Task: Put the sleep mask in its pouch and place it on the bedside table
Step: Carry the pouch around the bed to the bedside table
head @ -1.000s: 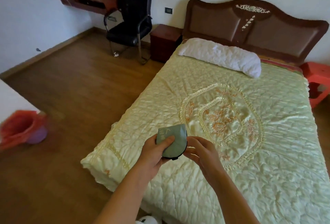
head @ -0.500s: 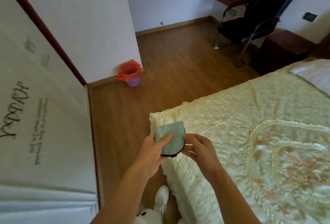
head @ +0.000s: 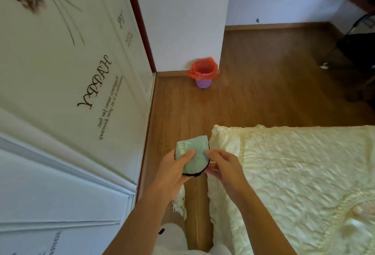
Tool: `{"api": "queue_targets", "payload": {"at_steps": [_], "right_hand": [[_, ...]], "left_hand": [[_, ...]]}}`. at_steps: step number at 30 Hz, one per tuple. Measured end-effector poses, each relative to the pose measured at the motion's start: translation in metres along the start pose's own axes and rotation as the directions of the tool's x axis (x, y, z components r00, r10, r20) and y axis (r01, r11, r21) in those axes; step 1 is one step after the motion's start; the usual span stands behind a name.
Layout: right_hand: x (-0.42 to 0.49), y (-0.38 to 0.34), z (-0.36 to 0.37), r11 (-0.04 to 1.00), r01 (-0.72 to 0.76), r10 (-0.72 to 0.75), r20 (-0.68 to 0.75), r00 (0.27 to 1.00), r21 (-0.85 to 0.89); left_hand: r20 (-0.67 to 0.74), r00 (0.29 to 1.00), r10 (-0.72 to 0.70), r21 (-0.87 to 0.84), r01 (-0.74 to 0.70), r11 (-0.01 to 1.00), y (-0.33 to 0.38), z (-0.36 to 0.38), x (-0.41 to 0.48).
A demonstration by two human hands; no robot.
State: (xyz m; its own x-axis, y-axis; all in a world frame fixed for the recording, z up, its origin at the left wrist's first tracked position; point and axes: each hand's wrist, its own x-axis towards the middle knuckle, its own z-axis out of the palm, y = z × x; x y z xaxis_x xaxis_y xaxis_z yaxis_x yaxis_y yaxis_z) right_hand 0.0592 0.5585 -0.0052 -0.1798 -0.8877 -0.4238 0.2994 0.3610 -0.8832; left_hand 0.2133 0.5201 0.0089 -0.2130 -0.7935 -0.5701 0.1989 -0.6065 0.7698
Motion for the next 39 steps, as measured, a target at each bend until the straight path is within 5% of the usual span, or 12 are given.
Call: {"api": "queue_targets", "payload": {"at_steps": [22,39], "right_hand": [[0.340,-0.123,0.142,0.996,-0.001,-0.004,-0.050,0.999,-0.092],[0.556,-0.228,0.076,0.999,0.022,-0.015,-0.148,0.989,0.047]], "left_hand": [[0.052,0.998,-0.027,-0.023,0.029,0.999,0.236,-0.051,0.306],[0.136,0.988,-0.070,0.154,0.048,0.987,0.347,0.068,0.523]]}}
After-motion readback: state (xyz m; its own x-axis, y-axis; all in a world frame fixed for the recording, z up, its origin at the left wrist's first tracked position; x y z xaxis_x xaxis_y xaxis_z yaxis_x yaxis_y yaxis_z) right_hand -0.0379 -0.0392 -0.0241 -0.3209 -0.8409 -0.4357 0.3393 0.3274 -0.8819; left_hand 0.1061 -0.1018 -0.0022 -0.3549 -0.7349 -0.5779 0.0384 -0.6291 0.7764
